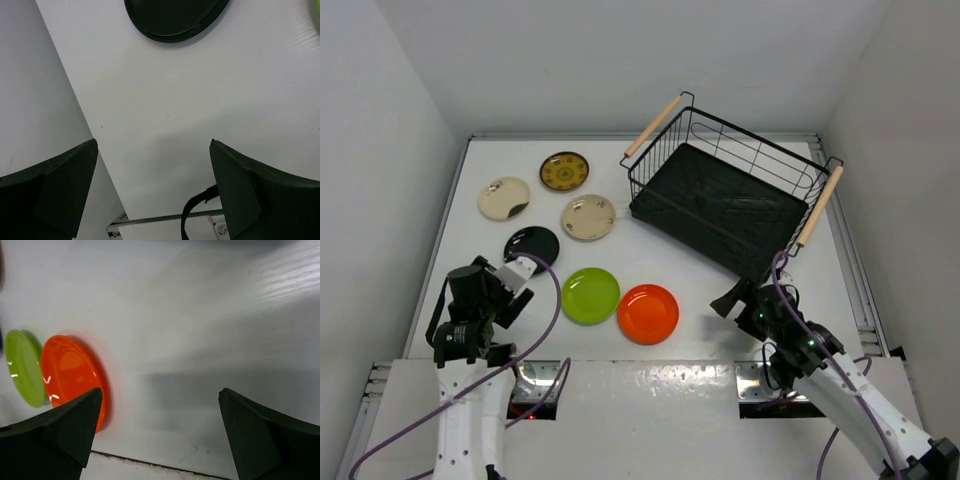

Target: Load the plates into the dish rack

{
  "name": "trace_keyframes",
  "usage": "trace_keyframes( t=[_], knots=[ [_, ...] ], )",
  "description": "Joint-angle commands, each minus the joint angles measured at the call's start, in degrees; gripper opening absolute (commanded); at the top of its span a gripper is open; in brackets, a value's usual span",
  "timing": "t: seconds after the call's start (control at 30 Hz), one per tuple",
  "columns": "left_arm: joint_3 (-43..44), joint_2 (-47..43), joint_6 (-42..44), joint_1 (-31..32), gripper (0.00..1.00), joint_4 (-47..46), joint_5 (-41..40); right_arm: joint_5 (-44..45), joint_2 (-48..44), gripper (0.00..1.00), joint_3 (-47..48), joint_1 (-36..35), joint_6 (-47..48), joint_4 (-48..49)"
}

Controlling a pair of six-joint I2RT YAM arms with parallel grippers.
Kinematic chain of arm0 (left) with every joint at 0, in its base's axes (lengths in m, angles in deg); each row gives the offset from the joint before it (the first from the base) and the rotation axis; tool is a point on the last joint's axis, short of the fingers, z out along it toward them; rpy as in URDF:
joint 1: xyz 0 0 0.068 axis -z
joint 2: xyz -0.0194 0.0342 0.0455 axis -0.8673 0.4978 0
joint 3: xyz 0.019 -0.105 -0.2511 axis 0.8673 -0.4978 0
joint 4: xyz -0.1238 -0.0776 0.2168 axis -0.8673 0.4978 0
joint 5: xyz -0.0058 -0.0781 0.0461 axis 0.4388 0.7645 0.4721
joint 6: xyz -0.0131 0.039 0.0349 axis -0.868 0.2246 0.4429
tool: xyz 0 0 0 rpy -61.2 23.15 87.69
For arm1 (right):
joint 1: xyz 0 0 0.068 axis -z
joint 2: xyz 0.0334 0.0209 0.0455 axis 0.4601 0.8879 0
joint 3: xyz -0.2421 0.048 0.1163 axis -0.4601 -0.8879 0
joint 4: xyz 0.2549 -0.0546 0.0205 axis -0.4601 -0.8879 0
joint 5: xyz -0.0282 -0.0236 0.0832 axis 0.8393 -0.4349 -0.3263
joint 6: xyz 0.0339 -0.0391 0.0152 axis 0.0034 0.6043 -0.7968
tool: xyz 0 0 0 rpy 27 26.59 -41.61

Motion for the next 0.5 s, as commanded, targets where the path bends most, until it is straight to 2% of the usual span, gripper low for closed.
trace_keyframes(
  t=[0.0,0.03,0.07,0.1,0.17,0.2,0.23,0.27,0.3,0.33,0.4,0.43,0.47],
  knots=[
    [3.0,0.6,-1.1,0.5,0.99,-3.3,-0.4,1.2,2.4,1.00,3.4,-0.2,1.1,0.4],
    [4.7,1.3,-1.1,0.5,0.99,-4.3,-0.4,1.0,3.0,1.00,4.0,-0.3,2.0,0.9],
    [6.4,1.3,2.4,0.5,0.99,-5.0,1.8,-0.1,5.3,1.00,5.5,0.0,6.1,1.9],
    [6.4,2.3,5.8,1.0,0.99,-5.0,1.8,-0.3,6.8,1.00,6.4,-0.1,6.1,2.6],
    [9.8,5.0,9.2,1.0,0.96,-4.5,8.9,0.4,11.5,1.00,12.3,-0.1,12.4,2.3],
    [11.3,6.7,8.4,1.0,0.95,-4.5,11.3,1.0,13.6,1.00,14.0,-0.2,13.9,1.3],
    [12.9,8.9,7.2,1.0,0.92,-4.5,14.5,1.3,20.4,1.00,15.8,-0.3,19.6,-0.3],
    [16.2,11.5,5.5,1.0,0.90,-4.5,15.3,1.2,22.9,1.00,20.8,0.0,21.1,-1.4],
    [18.0,17.9,1.3,1.5,0.88,-3.5,15.4,0.2,25.1,1.00,22.2,-0.2,22.3,-1.8],
    [20.0,21.4,-1.0,1.5,0.87,-2.8,15.4,-2.3,30.6,1.00,23.1,0.0,24.8,-1.0],
    [26.3,28.7,-5.3,2.2,0.85,0.8,14.7,-5.9,34.6,1.00,23.9,-0.1,25.5,2.8],
    [28.4,35.6,-7.7,2.2,0.85,2.6,15.3,-9.8,36.4,0.98,23.4,-0.2,25.0,7.8],
    [31.8,38.5,-9.1,2.2,0.84,4.0,17.1,-10.5,36.8,0.87,22.2,0.0,23.4,9.8]
  ],
)
